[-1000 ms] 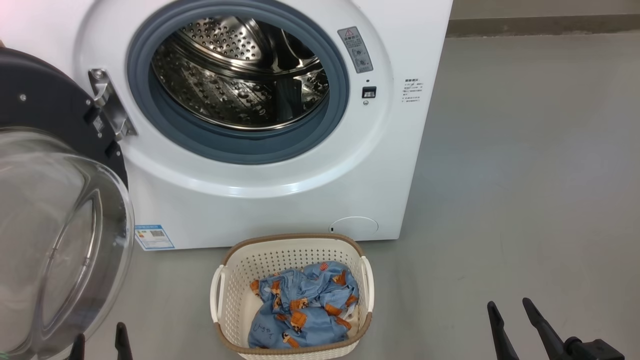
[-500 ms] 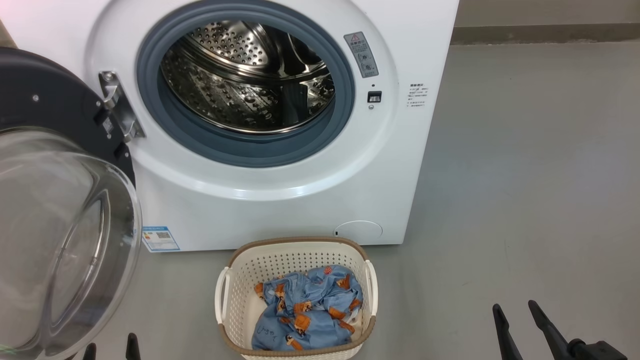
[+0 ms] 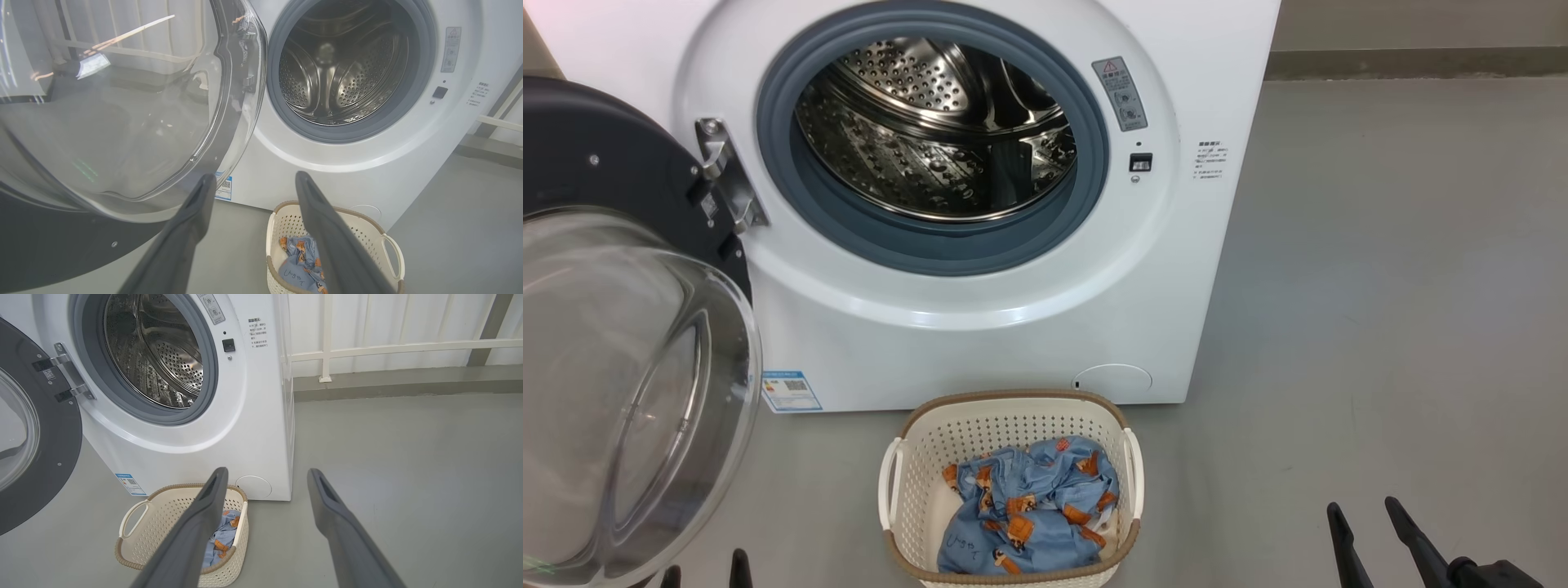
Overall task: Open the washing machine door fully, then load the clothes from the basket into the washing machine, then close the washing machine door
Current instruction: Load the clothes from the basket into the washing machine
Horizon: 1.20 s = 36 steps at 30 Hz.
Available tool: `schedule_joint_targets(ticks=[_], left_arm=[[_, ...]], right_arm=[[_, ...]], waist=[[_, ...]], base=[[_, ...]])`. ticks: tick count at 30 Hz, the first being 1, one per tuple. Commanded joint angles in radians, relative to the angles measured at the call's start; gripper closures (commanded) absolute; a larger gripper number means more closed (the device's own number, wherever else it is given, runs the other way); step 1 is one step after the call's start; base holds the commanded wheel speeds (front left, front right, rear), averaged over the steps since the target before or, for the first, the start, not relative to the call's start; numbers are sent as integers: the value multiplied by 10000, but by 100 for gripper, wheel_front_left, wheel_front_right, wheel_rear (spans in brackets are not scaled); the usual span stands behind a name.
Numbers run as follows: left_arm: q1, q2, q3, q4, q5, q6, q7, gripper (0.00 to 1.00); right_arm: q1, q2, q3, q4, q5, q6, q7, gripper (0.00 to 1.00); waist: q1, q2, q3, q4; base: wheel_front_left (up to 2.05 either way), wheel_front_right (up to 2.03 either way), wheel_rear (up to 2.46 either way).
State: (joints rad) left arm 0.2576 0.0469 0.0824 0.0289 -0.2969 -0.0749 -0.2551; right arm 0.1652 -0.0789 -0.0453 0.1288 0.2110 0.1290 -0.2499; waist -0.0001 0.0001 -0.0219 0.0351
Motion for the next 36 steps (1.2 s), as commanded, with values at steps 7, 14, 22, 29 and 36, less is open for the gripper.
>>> schedule_joint_targets(ticks=[7, 14, 22, 29, 36], left_arm=[[-70, 34, 244, -66, 159, -11, -66, 0], [-127, 34, 266, 48, 181, -49, -66, 0], [-213, 34, 313, -34, 211, 13, -66, 0], [-216, 34, 225, -61, 222, 61, -66, 0], [-206, 34, 178, -237, 220, 1, -66, 0]], right_arm=[[-182, -153, 246, -209, -90, 17, -118, 0], [-194, -99, 291, -245, -73, 17, -118, 0], [-250, -60, 286, -234, -23, 17, -118, 0], [-238, -36, 262, -253, -29, 17, -118, 0], [-280, -3, 320, -267, -33, 17, -118, 0]], waist=[[1, -1, 3, 22], [1, -1, 67, 48], [1, -1, 163, 60], [1, -1, 182, 74], [1, -1, 247, 47]], base=[[10, -10, 0], [91, -91, 0], [142, -142, 0], [51, -51, 0], [0, 0, 0]])
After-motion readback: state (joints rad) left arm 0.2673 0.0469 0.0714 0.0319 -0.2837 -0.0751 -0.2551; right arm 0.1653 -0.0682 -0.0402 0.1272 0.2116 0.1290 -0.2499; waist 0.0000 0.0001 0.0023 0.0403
